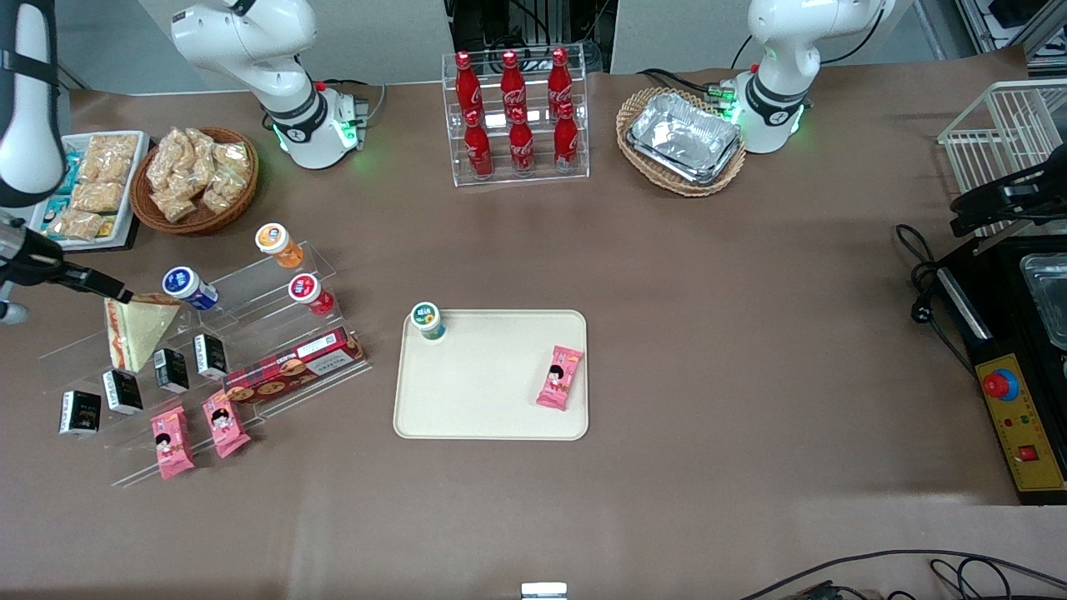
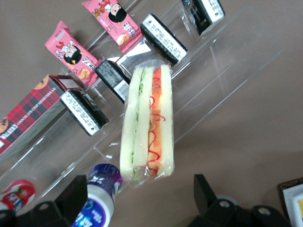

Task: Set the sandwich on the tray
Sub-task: 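Move the right gripper down over the wrapped sandwich on the rack, then close the right gripper on the wrapped sandwich and lift it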

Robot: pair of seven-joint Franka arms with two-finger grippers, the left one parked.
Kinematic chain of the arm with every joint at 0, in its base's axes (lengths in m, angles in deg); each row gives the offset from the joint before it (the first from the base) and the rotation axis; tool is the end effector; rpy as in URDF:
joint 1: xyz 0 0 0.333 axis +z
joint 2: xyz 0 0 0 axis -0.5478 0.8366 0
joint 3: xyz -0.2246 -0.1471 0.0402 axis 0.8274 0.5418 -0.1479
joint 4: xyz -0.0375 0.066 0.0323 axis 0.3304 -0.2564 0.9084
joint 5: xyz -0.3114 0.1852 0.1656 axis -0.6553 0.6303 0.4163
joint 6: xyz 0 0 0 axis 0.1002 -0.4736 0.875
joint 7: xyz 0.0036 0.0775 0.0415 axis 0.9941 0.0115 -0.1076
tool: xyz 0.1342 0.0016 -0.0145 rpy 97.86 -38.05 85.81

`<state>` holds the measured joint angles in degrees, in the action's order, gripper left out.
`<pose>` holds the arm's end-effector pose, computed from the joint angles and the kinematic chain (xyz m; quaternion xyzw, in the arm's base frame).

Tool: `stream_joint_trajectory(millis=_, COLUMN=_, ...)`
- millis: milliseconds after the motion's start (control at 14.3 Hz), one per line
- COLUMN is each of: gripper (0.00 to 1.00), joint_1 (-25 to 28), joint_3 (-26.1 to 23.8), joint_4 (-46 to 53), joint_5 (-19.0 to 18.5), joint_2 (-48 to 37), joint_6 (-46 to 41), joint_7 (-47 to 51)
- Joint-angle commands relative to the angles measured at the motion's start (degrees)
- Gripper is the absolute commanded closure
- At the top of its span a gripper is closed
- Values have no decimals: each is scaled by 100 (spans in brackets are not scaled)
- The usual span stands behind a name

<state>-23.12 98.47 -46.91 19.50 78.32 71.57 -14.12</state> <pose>0.4988 -0.1968 0.3548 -0.9873 0.1566 0.0031 0.0252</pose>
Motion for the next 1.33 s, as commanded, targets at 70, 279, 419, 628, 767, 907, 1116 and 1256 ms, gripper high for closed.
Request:
stream_joint_trajectory(millis=70, gripper=0, joint_1=9, joint_3=5, joint_4=-880, joint_5=47, joint_2=-315, joint_6=861, joint_7=81)
stream_joint_trajectory(millis=279, gripper=0, joint_1=9, joint_3=5, joint_4=-1004, joint_5=47, joint_2=-280, joint_6=1073, joint_7=72)
stream_joint_trajectory(millis=419, gripper=15, joint_1=9, joint_3=5, joint_4=-1004, joint_5=47, joint_2=-254, joint_6=1126, joint_7=81)
stream_joint_trajectory(millis=628, gripper=46, joint_1=9, joint_3=5, joint_4=-987, joint_5=47, joint_2=-149, joint_6=1398, joint_7=72)
stream_joint_trajectory(millis=767, gripper=62, joint_1=0, joint_3=13, joint_4=-978, joint_5=47, joint_2=-87, joint_6=1538, joint_7=72)
stream_joint_trajectory(millis=907, gripper=97, joint_1=-8, joint_3=22, joint_4=-969, joint_5=47, joint_2=-78, joint_6=1609, joint_7=29)
stream_joint_trajectory(millis=1116, gripper=100, joint_1=-8, joint_3=40, joint_4=-751, joint_5=39, joint_2=-270, joint_6=1470, joint_7=-216)
stream_joint_trajectory(millis=1256, gripper=100, joint_1=0, joint_3=22, joint_4=-269, joint_5=-49, joint_2=-472, joint_6=901, joint_7=-332)
